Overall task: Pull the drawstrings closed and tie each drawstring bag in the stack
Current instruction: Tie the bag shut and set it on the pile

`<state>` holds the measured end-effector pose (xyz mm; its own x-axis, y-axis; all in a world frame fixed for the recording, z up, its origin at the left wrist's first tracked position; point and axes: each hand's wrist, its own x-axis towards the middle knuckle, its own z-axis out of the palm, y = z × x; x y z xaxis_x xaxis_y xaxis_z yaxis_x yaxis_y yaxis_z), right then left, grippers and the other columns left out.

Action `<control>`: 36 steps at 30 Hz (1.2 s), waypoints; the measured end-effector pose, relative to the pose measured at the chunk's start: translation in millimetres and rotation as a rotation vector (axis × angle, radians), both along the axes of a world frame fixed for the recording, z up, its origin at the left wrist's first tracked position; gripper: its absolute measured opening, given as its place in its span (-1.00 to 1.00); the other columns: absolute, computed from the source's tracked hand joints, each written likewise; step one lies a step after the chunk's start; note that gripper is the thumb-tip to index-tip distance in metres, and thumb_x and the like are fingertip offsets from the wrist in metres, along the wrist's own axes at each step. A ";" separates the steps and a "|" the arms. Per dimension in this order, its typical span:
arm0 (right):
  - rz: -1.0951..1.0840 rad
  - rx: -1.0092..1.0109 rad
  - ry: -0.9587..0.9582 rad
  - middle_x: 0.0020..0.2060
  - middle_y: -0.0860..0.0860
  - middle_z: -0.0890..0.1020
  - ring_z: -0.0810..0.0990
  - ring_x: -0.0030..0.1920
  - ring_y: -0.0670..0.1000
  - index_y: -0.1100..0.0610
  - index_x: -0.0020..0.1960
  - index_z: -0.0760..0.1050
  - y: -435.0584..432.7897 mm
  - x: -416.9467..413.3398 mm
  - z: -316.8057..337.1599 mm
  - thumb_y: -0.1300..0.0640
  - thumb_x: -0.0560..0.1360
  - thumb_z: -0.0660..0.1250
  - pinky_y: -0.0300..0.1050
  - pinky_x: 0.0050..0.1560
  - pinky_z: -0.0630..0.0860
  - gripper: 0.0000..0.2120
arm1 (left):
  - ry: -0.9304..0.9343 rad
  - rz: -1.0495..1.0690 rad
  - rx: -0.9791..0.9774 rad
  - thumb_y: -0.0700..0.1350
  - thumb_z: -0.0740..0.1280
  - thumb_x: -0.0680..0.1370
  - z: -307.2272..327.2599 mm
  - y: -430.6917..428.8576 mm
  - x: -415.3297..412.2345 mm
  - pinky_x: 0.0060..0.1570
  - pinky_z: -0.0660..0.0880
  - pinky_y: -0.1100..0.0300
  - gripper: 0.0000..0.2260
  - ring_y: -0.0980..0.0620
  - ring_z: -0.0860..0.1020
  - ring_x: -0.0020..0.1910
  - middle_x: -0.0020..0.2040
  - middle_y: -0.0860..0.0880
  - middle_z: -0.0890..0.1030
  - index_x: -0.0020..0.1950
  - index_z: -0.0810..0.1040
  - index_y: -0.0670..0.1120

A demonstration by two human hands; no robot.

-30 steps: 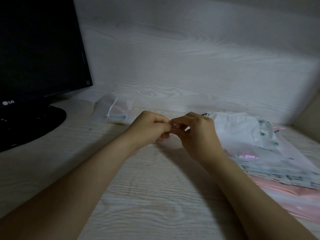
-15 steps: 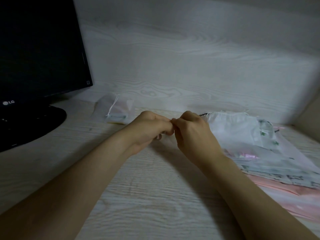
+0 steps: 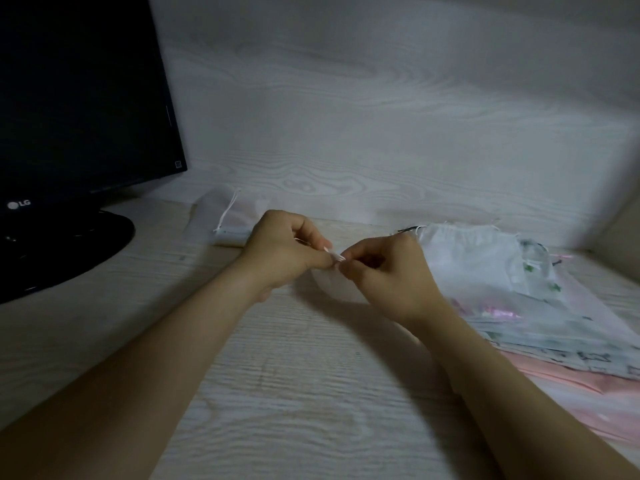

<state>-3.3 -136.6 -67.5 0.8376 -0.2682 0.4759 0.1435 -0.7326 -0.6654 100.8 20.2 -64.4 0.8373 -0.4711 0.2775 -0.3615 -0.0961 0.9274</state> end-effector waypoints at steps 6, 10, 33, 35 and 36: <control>0.142 0.562 0.102 -0.31 0.20 0.58 0.46 -0.26 0.08 0.26 -0.15 0.73 -0.3 -0.1 1.6 0.24 0.49 0.47 -0.03 -0.21 0.38 -0.90 | -0.098 -0.088 -0.014 -0.32 0.63 0.39 -0.6 -1.2 -3.7 0.20 0.65 0.02 -0.86 0.01 0.76 -0.01 -0.10 -0.04 0.78 -0.20 0.77 -0.11; 0.137 0.694 0.121 -0.29 0.19 0.51 0.40 -0.22 0.12 0.39 -0.08 0.68 -4.7 2.8 -0.6 0.28 0.50 0.45 0.01 -0.19 0.31 -0.86 | -0.130 -0.114 0.023 -0.33 0.60 0.43 2.3 -0.4 -7.1 0.20 0.66 0.04 -0.85 0.05 0.76 0.00 -0.08 -0.01 0.79 -0.06 0.80 -0.12; 0.005 0.596 0.040 -0.40 0.09 0.55 0.46 -0.36 0.00 0.30 -0.10 0.71 -12.8 5.7 -1.8 0.30 0.53 0.46 -0.15 -0.30 0.43 -0.93 | 0.256 -0.043 0.187 0.14 0.13 0.71 11.6 -7.4 -12.4 -0.36 0.41 0.16 -0.54 -0.07 0.52 -0.47 -0.37 -0.17 0.64 -0.23 0.50 -0.12; 0.010 0.583 0.031 -0.40 0.08 0.56 0.46 -0.35 0.00 0.29 -0.10 0.71 -12.3 5.4 -2.0 0.30 0.53 0.46 -0.15 -0.31 0.43 -0.93 | 0.283 -0.036 0.219 0.02 0.14 0.70 8.6 -7.6 -12.3 -0.45 0.33 0.24 -0.68 -0.04 0.45 -0.54 -0.40 -0.14 0.60 -0.15 0.48 -0.12; 0.013 0.579 0.027 -0.40 0.08 0.56 0.47 -0.35 0.00 0.29 -0.10 0.71 -12.3 5.1 -1.9 0.30 0.53 0.46 -0.15 -0.31 0.43 -0.93 | 0.286 -0.042 0.224 -0.04 0.14 0.68 8.0 -7.1 -12.0 -0.48 0.27 0.27 -0.74 -0.02 0.39 -0.56 -0.39 -0.13 0.59 -0.11 0.48 -0.13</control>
